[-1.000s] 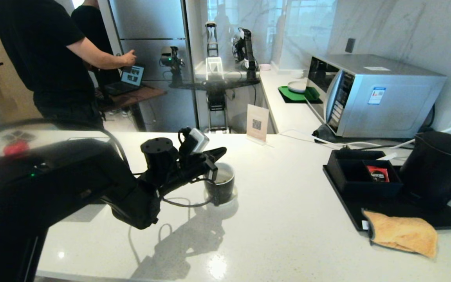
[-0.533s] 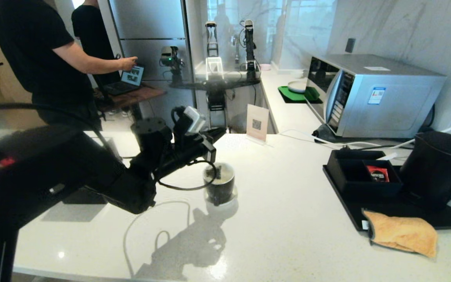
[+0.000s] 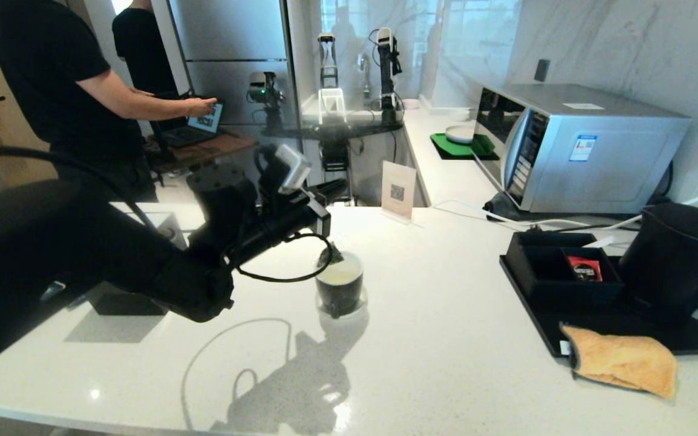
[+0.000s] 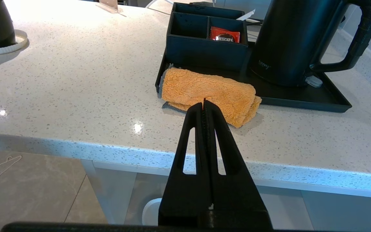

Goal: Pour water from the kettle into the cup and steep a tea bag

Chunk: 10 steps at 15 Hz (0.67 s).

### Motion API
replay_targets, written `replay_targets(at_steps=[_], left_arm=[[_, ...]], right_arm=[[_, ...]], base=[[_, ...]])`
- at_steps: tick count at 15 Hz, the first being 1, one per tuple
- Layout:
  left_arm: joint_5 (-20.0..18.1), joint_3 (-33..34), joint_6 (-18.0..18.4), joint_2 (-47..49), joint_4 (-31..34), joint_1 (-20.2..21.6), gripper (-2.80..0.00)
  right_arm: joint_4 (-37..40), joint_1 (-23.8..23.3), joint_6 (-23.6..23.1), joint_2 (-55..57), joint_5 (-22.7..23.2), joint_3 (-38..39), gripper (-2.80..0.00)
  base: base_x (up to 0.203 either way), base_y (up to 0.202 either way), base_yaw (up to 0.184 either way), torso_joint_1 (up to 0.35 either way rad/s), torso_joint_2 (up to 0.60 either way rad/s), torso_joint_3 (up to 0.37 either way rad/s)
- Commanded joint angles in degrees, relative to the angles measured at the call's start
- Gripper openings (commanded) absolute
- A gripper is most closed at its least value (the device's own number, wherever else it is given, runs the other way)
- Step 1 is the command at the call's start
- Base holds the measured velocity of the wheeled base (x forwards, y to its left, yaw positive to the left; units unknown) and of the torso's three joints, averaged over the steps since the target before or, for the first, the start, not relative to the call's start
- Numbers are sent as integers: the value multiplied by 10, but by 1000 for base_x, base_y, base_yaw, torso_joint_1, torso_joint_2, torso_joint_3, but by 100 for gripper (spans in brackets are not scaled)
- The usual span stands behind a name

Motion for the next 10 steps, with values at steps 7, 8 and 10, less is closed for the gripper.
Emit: replay_targets(at_steps=[7, 8, 10], left_arm=[[-2, 2, 2, 58, -15, -1, -280], [-2, 2, 2, 68, -21, -1, -280], [-2, 3, 2, 88, -30, -1, -280]], right_arm=[[0, 0, 0, 0, 0, 0, -280], [0, 0, 0, 0, 0, 0, -280], [0, 0, 0, 0, 0, 0, -280]], base=[[0, 0, 0, 0, 0, 0], [0, 0, 0, 0, 0, 0], [0, 0, 0, 0, 0, 0]])
